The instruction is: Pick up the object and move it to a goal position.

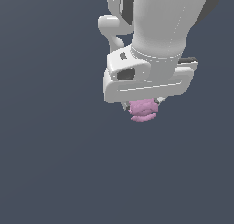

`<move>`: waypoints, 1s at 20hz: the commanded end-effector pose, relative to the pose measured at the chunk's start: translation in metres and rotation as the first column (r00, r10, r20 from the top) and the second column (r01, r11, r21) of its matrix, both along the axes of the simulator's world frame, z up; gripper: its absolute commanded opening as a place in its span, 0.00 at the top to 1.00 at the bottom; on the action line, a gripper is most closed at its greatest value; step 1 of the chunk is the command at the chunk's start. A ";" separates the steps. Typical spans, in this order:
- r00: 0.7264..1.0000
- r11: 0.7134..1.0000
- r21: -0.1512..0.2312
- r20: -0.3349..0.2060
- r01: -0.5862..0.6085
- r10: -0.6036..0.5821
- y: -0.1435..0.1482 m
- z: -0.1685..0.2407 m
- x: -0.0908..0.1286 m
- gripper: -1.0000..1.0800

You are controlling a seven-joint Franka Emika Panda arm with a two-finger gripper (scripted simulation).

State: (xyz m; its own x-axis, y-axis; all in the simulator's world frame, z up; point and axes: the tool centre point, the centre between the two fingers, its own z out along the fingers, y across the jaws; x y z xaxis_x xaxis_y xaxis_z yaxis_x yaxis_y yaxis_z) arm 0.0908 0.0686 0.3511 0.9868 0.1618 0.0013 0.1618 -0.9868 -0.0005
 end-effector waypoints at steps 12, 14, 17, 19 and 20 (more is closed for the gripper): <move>1.000 1.000 0.000 -0.001 0.001 -0.001 -0.001 0.052 0.014 1.00; 1.000 1.000 0.000 -0.001 0.001 -0.001 -0.001 0.055 0.015 1.00; 1.000 1.000 0.000 -0.001 0.001 -0.001 -0.001 0.057 0.016 1.00; 1.000 1.000 0.000 -0.001 0.001 -0.001 -0.001 0.058 0.016 1.00; 1.000 1.000 0.000 -0.001 0.001 -0.001 -0.001 0.058 0.016 1.00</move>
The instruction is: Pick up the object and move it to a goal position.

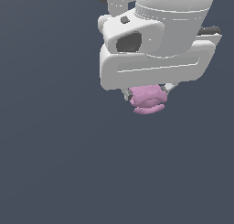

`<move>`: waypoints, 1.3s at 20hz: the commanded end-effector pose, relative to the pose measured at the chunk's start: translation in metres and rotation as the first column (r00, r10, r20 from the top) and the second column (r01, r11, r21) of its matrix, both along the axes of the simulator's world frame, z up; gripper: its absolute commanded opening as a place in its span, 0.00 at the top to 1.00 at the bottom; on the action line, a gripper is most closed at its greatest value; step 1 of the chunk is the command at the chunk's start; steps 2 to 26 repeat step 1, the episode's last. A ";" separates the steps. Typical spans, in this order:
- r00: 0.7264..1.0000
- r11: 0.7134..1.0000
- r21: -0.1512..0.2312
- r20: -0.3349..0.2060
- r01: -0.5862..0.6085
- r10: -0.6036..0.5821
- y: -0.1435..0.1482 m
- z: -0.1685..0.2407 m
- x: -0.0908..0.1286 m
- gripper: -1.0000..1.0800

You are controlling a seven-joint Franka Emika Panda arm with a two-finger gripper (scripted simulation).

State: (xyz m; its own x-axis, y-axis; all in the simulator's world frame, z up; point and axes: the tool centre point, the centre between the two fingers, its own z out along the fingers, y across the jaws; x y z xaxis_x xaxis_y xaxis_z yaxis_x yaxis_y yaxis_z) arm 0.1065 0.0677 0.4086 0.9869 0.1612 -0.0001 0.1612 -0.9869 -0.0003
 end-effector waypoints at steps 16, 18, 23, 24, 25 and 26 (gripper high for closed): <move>1.000 1.000 0.000 0.000 0.000 0.000 0.000 0.001 0.000 1.00; 1.000 1.000 0.000 0.000 0.000 0.000 0.000 0.001 0.000 1.00; 1.000 1.000 0.000 0.000 0.000 0.000 0.000 0.001 0.000 1.00; 1.000 1.000 0.000 0.000 0.000 0.000 0.000 0.001 0.000 1.00; 1.000 1.000 0.000 0.000 0.000 0.000 0.000 0.001 0.000 1.00; 1.000 1.000 0.000 0.000 0.000 0.000 0.000 0.001 0.000 1.00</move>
